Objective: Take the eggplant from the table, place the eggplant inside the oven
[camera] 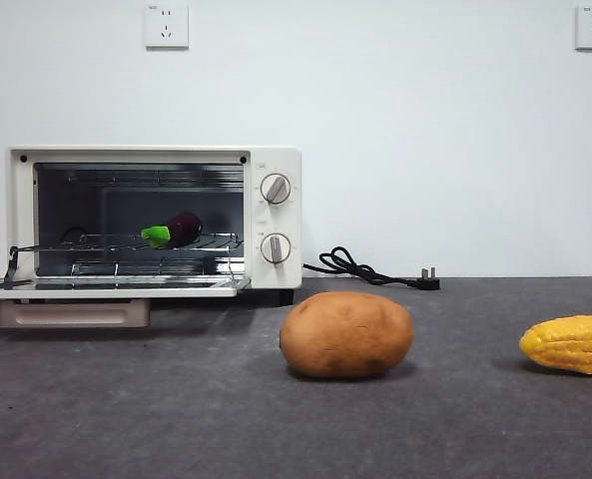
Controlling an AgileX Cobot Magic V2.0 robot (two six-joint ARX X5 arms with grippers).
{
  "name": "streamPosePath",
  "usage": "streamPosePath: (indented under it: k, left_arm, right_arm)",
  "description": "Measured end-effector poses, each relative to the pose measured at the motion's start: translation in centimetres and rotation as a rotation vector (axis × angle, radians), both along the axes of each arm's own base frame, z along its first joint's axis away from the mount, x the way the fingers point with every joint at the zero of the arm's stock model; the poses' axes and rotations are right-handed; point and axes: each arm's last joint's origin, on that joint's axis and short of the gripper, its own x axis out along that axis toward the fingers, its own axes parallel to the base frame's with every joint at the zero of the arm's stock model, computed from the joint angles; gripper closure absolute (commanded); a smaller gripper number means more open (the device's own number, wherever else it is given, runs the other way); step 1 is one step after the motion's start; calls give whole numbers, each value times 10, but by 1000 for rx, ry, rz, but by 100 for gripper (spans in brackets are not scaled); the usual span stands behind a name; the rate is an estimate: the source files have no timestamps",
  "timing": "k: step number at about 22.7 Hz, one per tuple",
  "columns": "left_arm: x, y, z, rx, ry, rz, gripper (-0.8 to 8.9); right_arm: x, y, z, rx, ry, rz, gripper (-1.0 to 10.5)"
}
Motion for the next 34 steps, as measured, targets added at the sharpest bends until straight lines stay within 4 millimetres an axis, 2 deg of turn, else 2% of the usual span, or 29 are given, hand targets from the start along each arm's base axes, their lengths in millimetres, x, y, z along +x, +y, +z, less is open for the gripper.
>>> streamPosePath:
  k: [10,13,23,34]
  left_arm:
    - [16,-5,-42,-26,58,-35,821]
    - [19,-9,-49,-33,65,-48,821]
    - [23,-12,-46,-127,-18,-90,821]
    - [26,-13,-38,-354,-122,-137,821]
  right_arm:
    - [4,1,-1,-26,-7,-47,957]
    - [6,3,-2,-34,1,-59,957]
    - [8,5,-3,-46,1,-76,957]
    - [9,5,-3,-47,2,-76,957]
